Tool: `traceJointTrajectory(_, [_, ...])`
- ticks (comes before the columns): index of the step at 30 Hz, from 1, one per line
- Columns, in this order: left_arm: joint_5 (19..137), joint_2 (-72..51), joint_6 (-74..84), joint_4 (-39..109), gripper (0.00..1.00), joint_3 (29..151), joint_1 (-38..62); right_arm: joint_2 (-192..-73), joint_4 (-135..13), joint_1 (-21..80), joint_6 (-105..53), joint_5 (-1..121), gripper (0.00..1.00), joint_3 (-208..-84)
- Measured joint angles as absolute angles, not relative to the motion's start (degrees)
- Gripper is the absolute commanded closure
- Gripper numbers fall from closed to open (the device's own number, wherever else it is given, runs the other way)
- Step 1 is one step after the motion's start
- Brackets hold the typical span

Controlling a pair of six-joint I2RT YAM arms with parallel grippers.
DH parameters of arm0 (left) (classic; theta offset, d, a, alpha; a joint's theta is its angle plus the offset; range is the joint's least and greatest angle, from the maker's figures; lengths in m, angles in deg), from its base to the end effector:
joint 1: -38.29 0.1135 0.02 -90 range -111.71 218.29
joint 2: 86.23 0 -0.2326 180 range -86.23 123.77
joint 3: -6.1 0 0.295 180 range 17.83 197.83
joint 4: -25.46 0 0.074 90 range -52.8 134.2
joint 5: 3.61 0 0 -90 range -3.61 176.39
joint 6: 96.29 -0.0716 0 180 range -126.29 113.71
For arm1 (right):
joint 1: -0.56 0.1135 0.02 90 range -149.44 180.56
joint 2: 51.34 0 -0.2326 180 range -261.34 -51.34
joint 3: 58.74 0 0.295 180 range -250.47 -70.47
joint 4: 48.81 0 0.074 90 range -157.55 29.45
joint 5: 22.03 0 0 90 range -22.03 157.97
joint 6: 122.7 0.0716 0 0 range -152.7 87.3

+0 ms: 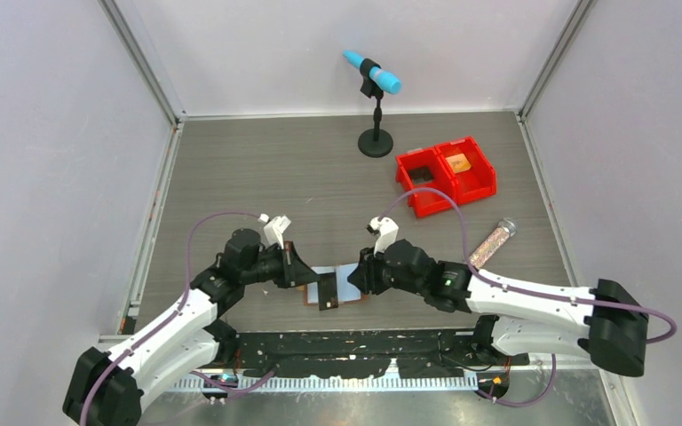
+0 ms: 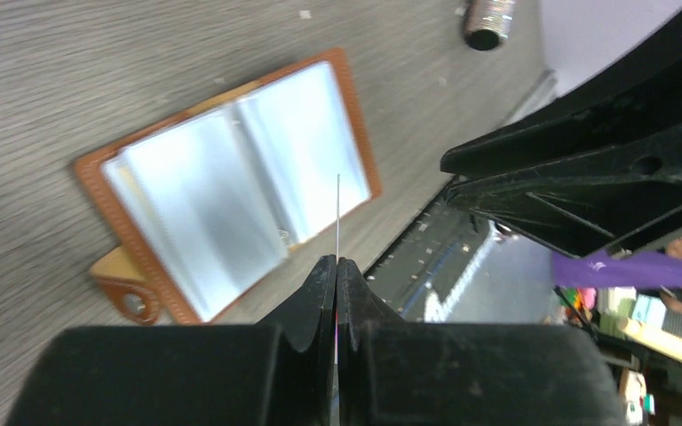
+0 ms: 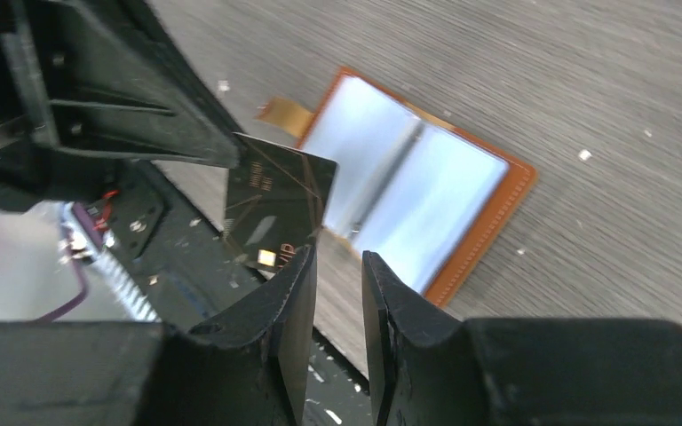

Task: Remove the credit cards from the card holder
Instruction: Remove the credit card from the card holder, then place the credit card in the storage box.

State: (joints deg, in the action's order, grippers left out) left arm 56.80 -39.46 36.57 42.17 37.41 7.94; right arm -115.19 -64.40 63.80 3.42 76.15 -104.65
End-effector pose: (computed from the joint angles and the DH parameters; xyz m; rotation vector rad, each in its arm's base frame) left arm 0.2068 -0.1621 0.1318 0.0835 2.3369 -1.2527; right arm 0.1527 0.2802 0.1514 -0.4480 2.2298 0.8253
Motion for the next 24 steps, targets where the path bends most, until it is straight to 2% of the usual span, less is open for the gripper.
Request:
traceJointTrajectory(9, [45.2, -42.9, 36.7, 35.3, 1.00, 37.3, 7.9, -108.3, -58.9, 56.6, -3.1, 54.0, 0.67, -102.4])
traceJointTrajectory(12, [42.3, -42.9, 36.9, 33.5, 1.00, 36.8, 7.4, -107.8, -58.8, 54.9, -3.5, 48.7, 0.63, -102.3])
traceJointTrajectory(18, [39.5, -42.9, 37.7, 30.5, 1.00, 35.9, 6.0, -107.2, -58.8, 52.5, -4.0, 42.5, 0.57, -102.3])
traceJointTrajectory(24, [38.1, -43.0, 38.8, 27.7, 1.00, 35.6, 6.0, -109.4, -58.5, 51.8, -4.5, 38.2, 0.55, -102.3])
